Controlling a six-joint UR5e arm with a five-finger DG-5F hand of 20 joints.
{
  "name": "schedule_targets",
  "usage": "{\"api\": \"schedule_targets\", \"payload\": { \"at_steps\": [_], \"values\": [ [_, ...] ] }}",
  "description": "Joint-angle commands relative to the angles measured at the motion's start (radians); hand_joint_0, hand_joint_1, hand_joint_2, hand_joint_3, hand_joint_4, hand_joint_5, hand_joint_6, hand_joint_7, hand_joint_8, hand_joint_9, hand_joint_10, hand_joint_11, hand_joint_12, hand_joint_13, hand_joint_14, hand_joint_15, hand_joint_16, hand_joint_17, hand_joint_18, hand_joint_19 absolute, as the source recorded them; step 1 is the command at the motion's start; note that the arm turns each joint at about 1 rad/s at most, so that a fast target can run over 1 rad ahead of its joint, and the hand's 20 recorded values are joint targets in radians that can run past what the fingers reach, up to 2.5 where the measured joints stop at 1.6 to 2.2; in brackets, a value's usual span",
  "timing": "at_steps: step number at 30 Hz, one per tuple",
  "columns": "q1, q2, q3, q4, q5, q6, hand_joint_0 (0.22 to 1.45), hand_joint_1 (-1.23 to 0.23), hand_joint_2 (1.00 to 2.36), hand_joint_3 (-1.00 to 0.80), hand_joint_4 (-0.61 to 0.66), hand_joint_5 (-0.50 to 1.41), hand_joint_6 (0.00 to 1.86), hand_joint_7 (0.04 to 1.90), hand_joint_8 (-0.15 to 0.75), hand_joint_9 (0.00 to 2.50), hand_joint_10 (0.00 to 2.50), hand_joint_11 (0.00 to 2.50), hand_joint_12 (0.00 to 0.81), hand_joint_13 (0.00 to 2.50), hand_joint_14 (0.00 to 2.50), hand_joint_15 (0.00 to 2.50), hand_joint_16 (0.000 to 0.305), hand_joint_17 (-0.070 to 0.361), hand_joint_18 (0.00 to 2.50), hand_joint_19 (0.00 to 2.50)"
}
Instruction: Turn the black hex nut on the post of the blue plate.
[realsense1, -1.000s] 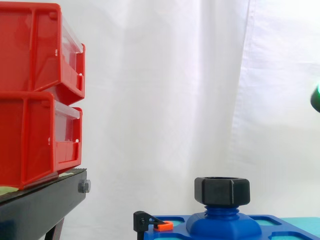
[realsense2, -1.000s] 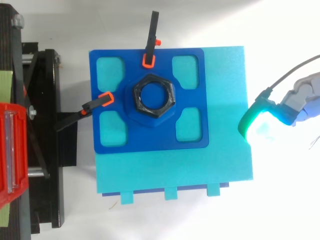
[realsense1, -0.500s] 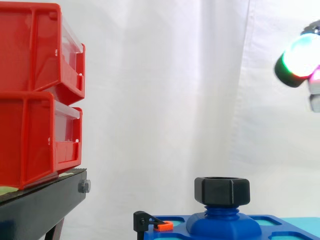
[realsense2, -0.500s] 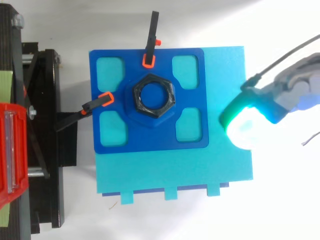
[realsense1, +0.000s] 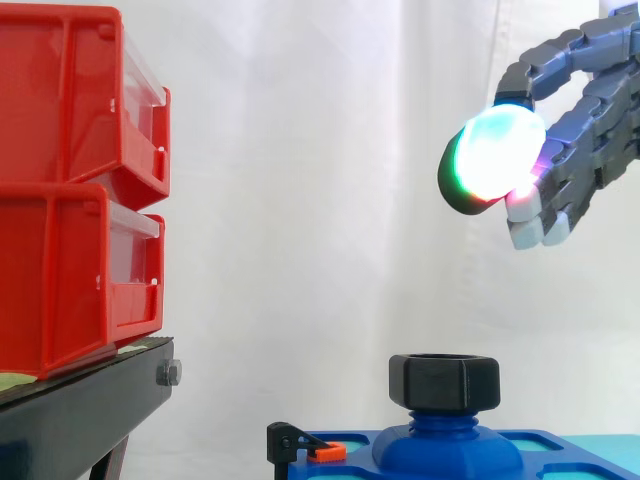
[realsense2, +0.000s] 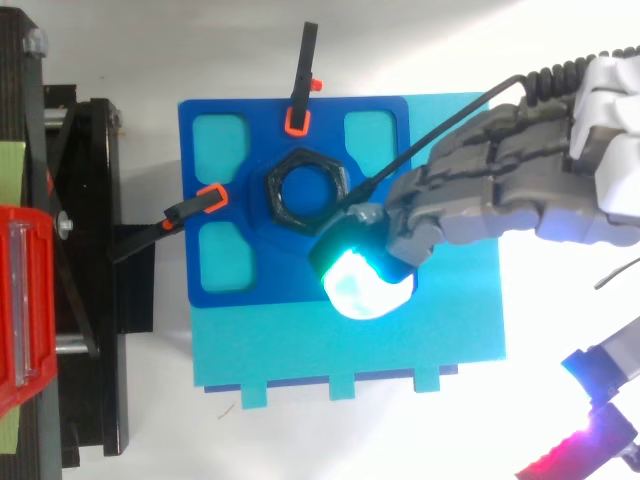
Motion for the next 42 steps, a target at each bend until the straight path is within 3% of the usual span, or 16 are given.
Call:
{"api": "schedule_targets", "payload": {
  "at_steps": [1,12,17,25,27,30,33,35,42],
  "values": [
    [0.003,-0.005,0.007,0.006,-0.008,-0.064,0.50,-0.49,1.00,-0.50,0.17,-0.20,0.50,0.70,0.247,0.58,0.00,0.03,0.349,0.55,0.01,0.17,0.055,0.123,0.49,0.38],
    [0.006,-0.005,0.007,0.088,-0.029,-0.143,0.50,-0.50,1.00,-0.50,0.17,-0.20,0.50,0.70,0.249,0.57,0.00,0.04,0.351,0.54,0.01,0.17,0.055,0.124,0.48,0.39],
    [-0.003,-0.045,0.036,0.078,-0.040,-0.154,0.50,-0.50,1.00,-0.50,0.17,-0.20,0.50,0.70,0.248,0.57,0.00,0.04,0.350,0.53,0.01,0.17,0.055,0.124,0.48,0.39],
    [-0.005,-0.056,0.044,0.080,-0.048,-0.222,0.50,-0.49,1.00,-0.50,0.18,-0.20,0.50,0.70,0.249,0.58,0.00,0.03,0.352,0.54,0.01,0.17,0.055,0.123,0.49,0.40],
    [-0.010,-0.106,0.075,0.064,-0.052,-0.237,0.50,-0.49,1.00,-0.50,0.17,-0.20,0.50,0.70,0.248,0.58,0.00,0.03,0.352,0.55,0.01,0.17,0.055,0.123,0.49,0.39],
    [-0.022,-0.145,0.138,0.015,-0.068,-0.251,0.50,-0.49,1.00,-0.50,0.17,-0.19,0.50,0.70,0.250,0.58,0.00,0.03,0.350,0.55,0.01,0.17,0.055,0.123,0.48,0.40],
    [-0.023,-0.145,0.141,0.014,-0.068,-0.265,0.50,-0.49,1.00,-0.50,0.18,-0.19,0.50,0.70,0.251,0.58,0.00,0.03,0.351,0.55,0.01,0.17,0.054,0.122,0.49,0.39],
    [-0.023,-0.146,0.150,0.012,-0.060,-0.317,0.50,-0.49,1.00,-0.50,0.17,-0.19,0.50,0.70,0.251,0.58,0.00,0.03,0.349,0.55,0.01,0.18,0.054,0.122,0.49,0.41],
    [-0.016,-0.146,0.150,0.025,-0.009,-0.426,0.50,-0.49,1.00,-0.50,0.18,-0.19,0.50,0.70,0.253,0.61,0.00,0.04,0.347,0.58,0.01,0.18,0.054,0.122,0.50,0.41]
  ]
}}
